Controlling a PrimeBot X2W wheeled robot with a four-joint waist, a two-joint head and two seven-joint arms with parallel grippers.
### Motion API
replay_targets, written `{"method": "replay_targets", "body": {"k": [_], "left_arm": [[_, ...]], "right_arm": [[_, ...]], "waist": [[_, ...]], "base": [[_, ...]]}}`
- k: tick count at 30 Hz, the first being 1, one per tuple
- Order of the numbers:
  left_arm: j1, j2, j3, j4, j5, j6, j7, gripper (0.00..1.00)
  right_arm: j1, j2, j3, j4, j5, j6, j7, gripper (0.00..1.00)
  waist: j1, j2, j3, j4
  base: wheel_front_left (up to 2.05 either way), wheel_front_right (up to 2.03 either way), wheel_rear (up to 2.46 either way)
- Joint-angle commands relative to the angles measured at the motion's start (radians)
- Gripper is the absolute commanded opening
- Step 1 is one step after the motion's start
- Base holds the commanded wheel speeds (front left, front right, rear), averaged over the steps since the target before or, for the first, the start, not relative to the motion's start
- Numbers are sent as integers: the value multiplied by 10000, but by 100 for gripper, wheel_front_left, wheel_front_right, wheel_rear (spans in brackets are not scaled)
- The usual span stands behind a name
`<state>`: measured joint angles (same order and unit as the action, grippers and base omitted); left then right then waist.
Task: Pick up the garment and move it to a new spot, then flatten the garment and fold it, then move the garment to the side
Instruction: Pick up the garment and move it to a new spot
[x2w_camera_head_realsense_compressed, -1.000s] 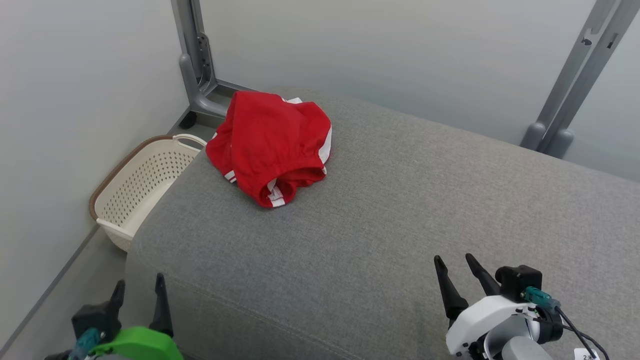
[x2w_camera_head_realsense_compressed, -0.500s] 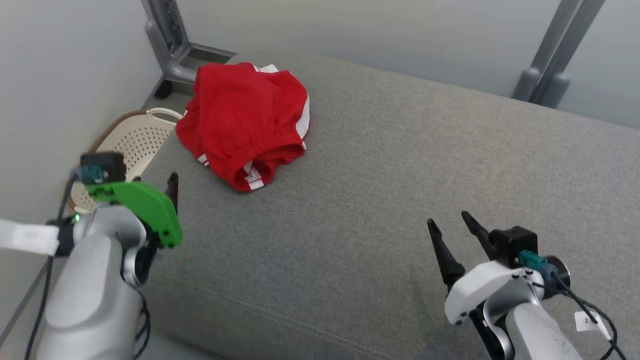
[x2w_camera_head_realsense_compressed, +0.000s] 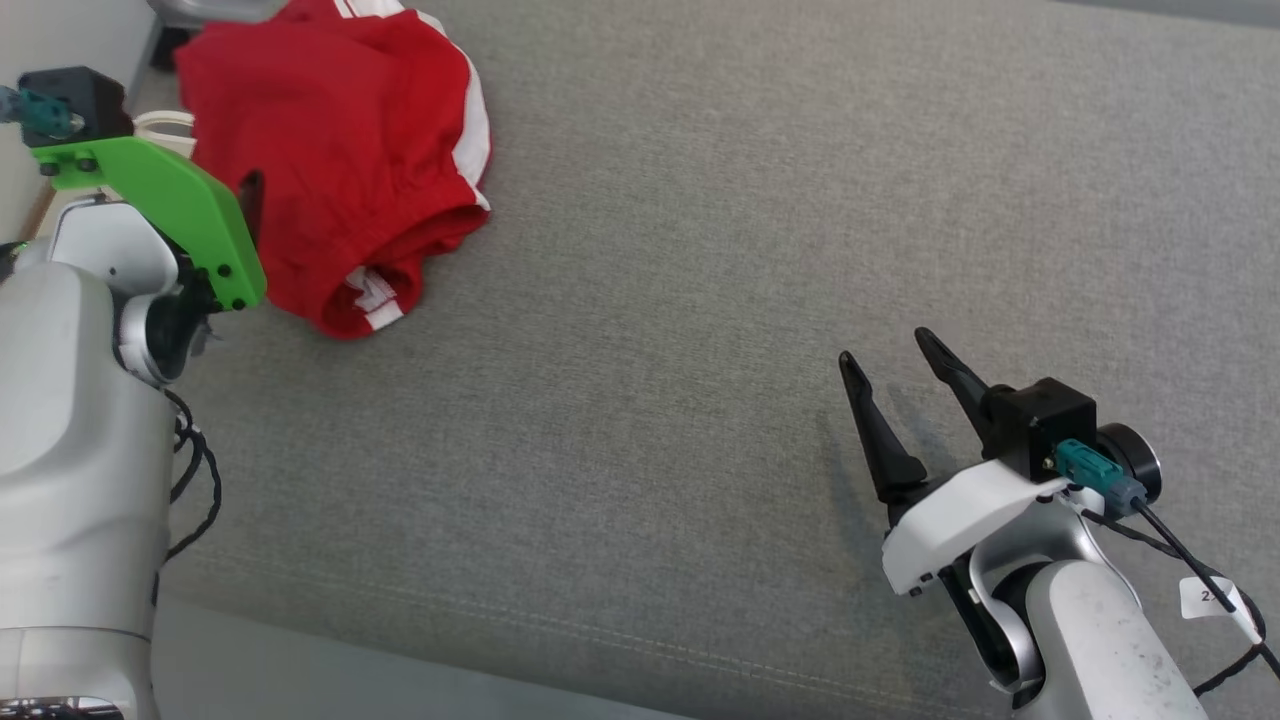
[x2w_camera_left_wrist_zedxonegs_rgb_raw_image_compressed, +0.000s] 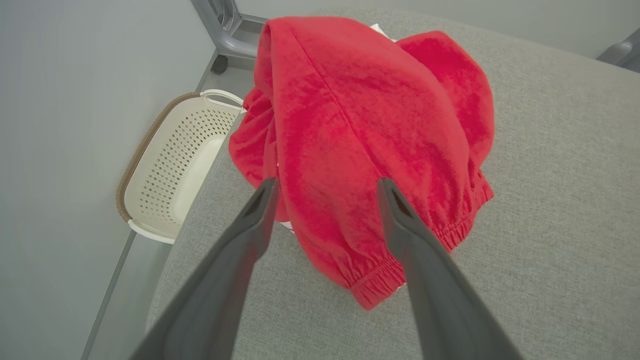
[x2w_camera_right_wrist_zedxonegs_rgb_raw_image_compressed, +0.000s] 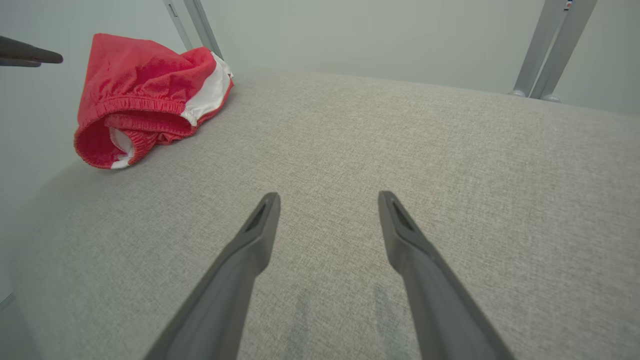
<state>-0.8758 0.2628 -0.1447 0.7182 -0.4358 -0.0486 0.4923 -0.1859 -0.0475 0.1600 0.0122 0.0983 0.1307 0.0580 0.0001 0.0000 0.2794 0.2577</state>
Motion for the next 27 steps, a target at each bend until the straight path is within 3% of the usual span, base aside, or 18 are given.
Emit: {"method": "replay_targets", "body": {"k": [1,13,14,15,16,23,27], "left_arm": [[-257,174,-12,109,75,-19,102,100],[-574,296,-1,663,-75,321,531,100],[-588,281,-24,699,-41,385,543,82],[-599,265,-44,723,-14,411,518,46],[-614,245,-67,719,-1,420,437,0],[-707,378,-170,579,242,611,-254,0],[-780,516,-310,311,435,501,-792,0]], "right_arm": [[70,-31,-5,-122,-40,1,48,100],[-19,-30,37,-407,-32,1,11,100],[-48,-28,47,-395,12,1,0,100],[-57,-28,60,-363,34,1,-23,100],[-58,-30,71,-330,49,1,-40,100],[-31,-30,146,55,227,1,-267,100],[68,-30,264,408,440,1,-454,100]], "waist": [[-1,0,1118,-943],[-1,0,1585,-1172],[-1,0,1599,-1171],[-1,0,1597,-1170],[-1,0,1592,-1163],[-1,0,1159,-1078],[-1,0,557,-1086]], "base": [[0,0,0],[0,0,0],[0,0,0],[0,0,0],[0,0,0],[0,0,0],[0,0,0]]}}
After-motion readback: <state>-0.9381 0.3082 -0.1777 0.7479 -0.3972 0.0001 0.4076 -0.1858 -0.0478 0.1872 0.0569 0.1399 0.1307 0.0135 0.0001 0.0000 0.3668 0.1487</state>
